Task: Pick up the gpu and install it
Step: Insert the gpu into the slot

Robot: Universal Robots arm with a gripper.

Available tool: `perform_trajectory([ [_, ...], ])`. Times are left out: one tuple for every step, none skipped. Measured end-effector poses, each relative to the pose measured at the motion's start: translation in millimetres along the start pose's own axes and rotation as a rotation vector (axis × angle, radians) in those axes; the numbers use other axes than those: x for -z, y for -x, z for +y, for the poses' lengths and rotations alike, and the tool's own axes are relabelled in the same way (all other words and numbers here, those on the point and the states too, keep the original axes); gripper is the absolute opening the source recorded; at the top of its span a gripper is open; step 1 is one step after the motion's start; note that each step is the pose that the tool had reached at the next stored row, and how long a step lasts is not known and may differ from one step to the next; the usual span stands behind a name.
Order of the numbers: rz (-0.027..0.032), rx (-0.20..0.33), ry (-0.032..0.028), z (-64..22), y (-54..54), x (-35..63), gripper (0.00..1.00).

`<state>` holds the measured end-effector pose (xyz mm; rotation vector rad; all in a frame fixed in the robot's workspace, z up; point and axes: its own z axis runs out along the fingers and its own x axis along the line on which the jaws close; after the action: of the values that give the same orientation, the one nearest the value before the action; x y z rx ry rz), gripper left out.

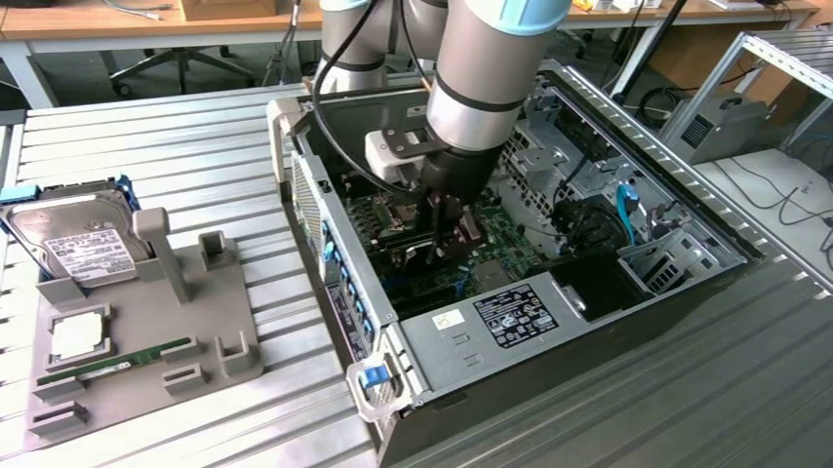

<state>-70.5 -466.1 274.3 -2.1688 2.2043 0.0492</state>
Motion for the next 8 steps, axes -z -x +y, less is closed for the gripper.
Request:
perform_trajectory([
  [-0.0003, 0.000, -0.0002, 0.2, 0.0, -0.6, 0.53],
  [-0.0004, 0.000, -0.0003, 0.4, -0.1, -1.3, 0.53],
  [-0.0001, 0.000, -0.0002, 0.5, -0.1, -1.4, 0.53],
  [-0.0001, 0.000, -0.0001, 0.5, -0.1, -1.4, 0.53],
  [0.0000, 0.000, -0.0001, 0.5, -0.1, -1.4, 0.53],
  [0.0000, 0.000, -0.0001, 0.6, -0.1, -1.4, 0.53],
  [0.0000, 0.000, -0.0001, 0.5, -0.1, -1.4, 0.53],
  [-0.0001, 0.000, -0.0001, 0.5, -0.1, -1.4, 0.53],
])
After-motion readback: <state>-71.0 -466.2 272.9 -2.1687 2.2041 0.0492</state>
